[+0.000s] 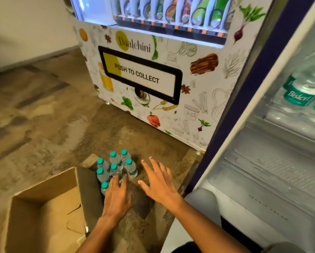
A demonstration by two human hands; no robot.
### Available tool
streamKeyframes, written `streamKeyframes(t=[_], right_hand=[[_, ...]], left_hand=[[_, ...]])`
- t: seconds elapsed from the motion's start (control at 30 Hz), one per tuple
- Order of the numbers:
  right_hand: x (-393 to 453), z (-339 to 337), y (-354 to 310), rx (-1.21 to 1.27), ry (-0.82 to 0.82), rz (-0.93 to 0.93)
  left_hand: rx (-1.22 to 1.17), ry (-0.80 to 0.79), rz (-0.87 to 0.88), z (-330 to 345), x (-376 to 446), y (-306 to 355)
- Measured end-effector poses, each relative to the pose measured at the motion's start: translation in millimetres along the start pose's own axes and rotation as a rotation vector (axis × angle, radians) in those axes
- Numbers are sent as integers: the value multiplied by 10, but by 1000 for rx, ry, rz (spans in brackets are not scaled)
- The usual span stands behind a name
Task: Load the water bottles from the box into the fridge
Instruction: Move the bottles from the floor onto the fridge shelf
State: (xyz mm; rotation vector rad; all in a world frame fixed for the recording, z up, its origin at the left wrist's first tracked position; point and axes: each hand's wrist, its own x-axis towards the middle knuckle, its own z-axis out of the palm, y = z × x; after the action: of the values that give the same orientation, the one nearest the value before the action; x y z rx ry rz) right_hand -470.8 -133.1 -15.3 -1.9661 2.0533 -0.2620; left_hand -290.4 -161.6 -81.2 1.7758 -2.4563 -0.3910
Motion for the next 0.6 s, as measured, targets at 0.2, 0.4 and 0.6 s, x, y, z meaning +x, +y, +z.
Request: streamKeyframes(t=[0.2,0.4,0.6], right_hand=[[313,275,-160,-23,-141,-18],[479,465,-213,-4,-200,-24],[598,661,-164,-19,-272,9]], left_hand=[[113,-130,-208,34,206,-520],[127,-203,-236,76,442,-870],[81,-239,-260,44,698,-826]])
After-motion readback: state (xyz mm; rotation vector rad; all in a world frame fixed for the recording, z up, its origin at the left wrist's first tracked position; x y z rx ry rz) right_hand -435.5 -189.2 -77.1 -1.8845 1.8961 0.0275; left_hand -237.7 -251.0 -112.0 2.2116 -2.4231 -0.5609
